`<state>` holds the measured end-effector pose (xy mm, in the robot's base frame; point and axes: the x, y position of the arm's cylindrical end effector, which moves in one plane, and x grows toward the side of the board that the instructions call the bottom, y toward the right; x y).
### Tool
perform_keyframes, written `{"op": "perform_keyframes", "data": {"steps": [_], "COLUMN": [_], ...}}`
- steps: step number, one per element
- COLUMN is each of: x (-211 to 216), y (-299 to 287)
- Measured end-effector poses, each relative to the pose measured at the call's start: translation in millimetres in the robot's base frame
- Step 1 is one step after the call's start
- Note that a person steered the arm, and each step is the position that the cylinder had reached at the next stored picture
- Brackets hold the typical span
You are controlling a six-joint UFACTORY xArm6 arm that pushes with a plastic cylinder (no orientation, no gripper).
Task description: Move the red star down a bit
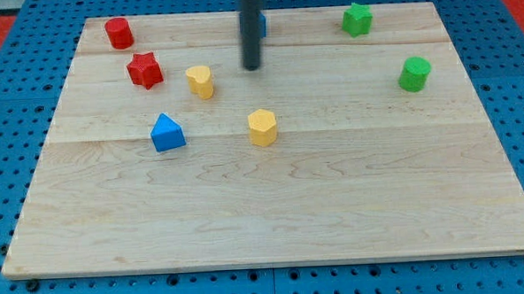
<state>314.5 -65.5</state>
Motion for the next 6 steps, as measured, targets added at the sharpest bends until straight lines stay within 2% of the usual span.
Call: {"op": "perform_keyframes", "data": {"steps": [1, 2, 4, 5, 6], "x": [-18, -34, 32, 40, 6], "y": [-60, -94, -132, -126, -113]}}
